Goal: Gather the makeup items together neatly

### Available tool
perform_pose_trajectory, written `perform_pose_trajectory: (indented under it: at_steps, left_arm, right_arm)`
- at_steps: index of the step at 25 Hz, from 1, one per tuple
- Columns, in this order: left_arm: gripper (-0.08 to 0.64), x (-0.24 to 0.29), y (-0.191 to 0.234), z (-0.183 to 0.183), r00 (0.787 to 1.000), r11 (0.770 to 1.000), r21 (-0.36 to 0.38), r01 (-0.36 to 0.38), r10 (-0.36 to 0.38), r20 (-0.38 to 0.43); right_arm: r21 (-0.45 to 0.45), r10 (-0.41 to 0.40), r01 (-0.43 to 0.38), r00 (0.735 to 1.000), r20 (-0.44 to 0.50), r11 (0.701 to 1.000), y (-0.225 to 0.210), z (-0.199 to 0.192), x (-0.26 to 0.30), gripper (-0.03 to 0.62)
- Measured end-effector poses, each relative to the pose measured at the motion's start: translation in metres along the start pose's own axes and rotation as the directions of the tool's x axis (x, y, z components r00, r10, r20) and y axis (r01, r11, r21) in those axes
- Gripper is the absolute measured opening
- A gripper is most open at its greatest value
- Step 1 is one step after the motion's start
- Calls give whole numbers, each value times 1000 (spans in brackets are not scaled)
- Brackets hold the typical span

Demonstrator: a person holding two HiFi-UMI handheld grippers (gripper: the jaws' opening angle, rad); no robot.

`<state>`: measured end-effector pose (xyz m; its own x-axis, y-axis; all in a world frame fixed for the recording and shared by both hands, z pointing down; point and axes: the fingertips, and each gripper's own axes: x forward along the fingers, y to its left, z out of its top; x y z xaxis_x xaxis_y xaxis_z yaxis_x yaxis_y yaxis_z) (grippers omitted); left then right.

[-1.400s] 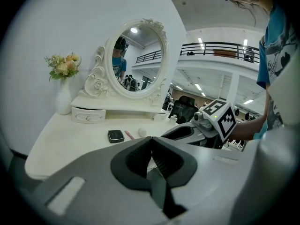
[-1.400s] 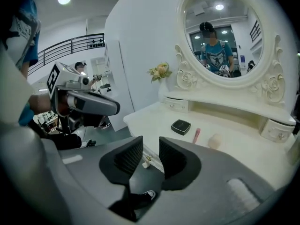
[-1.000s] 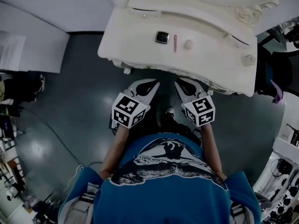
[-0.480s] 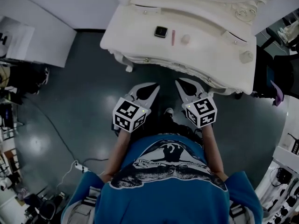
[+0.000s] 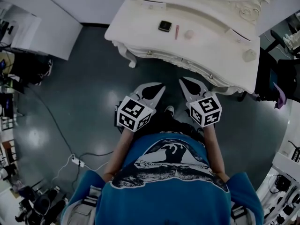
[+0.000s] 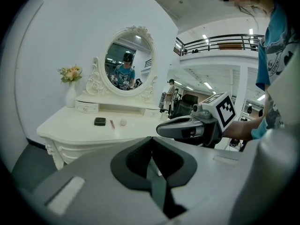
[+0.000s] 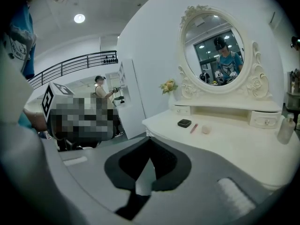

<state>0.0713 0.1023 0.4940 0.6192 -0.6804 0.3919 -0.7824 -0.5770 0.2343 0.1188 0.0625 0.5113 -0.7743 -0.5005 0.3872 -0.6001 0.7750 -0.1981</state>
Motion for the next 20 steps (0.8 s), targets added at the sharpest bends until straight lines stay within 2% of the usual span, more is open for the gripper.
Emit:
perform_pose_trajectory:
  at_steps: [20]
  left_arm:
    - [14,9,-33,-9,997,997,40,71,-70,-21]
  right_arm:
    - [3,-35,35,999,33,999,-1,-7,-23,-2]
